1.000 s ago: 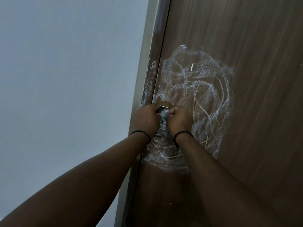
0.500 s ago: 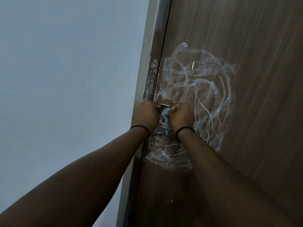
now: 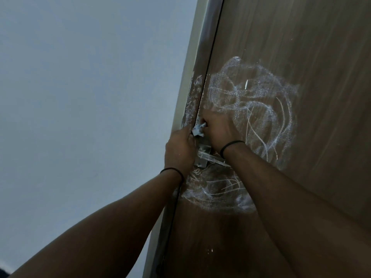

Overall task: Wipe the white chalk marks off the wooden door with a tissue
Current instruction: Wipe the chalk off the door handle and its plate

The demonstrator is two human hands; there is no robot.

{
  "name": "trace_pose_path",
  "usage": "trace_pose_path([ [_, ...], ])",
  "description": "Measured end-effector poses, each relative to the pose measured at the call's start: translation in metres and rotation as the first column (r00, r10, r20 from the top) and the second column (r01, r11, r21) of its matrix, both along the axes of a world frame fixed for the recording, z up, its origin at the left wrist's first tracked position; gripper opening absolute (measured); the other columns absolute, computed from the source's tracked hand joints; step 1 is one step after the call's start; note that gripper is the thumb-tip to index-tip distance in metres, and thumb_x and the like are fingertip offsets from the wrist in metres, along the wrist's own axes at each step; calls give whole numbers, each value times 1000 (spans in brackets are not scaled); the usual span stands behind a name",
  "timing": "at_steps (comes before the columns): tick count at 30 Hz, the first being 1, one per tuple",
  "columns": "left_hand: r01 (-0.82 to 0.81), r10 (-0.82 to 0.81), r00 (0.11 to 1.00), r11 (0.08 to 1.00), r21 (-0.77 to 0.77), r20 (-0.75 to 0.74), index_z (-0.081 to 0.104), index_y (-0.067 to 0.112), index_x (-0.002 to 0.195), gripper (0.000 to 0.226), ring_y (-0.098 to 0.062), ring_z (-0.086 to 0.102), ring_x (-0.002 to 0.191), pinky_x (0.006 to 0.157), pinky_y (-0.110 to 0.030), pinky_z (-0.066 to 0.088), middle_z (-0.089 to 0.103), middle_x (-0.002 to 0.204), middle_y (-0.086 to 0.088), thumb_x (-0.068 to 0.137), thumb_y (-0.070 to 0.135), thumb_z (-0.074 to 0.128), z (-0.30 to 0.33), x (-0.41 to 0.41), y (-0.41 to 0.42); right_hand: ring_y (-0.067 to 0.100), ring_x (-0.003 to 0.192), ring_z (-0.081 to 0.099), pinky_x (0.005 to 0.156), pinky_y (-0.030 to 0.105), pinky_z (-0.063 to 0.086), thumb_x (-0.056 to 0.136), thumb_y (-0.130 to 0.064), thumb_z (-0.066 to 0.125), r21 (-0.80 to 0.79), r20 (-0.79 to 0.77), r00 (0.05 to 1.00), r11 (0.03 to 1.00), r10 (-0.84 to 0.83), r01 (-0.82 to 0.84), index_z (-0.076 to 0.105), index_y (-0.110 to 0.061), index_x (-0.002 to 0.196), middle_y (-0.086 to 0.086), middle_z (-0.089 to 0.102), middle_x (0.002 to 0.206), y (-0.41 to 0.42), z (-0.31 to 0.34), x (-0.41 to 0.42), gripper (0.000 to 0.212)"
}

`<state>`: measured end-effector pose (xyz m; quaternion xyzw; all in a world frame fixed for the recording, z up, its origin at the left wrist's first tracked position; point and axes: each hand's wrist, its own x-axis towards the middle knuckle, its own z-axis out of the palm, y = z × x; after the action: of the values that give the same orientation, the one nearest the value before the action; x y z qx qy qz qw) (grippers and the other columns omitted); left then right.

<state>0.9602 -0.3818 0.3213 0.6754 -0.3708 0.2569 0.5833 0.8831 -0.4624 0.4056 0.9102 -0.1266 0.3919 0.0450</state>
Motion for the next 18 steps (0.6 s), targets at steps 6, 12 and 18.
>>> trace_pose_path([
  [6,0,-2,989,1000,12,147,71,14,109,24,-25,60,82,66,-29,41,67,93,-9,94,11,53,12,8,0,26,75,61,67,38,53,80,-5,66,-73,-37,999,997,-32,29,74,-10,80,11,67,82,-8,-3,-3,10],
  [12,70,-68,982,998,-4,175,73,18,110,25,-21,61,85,71,-30,48,71,97,-6,93,18,54,20,10,-14,25,80,62,72,39,53,87,-1,52,-40,-97,995,999,31,-35,66,-15,104,8,70,88,-13,-2,-14,26],
  [18,71,-71,996,997,2,-50,77,24,83,15,-9,63,66,61,-31,55,71,77,5,85,34,65,33,6,-22,17,81,63,72,39,56,88,-7,60,238,138,987,964,86,-117,55,-21,96,-2,66,87,-16,-8,-27,18],
])
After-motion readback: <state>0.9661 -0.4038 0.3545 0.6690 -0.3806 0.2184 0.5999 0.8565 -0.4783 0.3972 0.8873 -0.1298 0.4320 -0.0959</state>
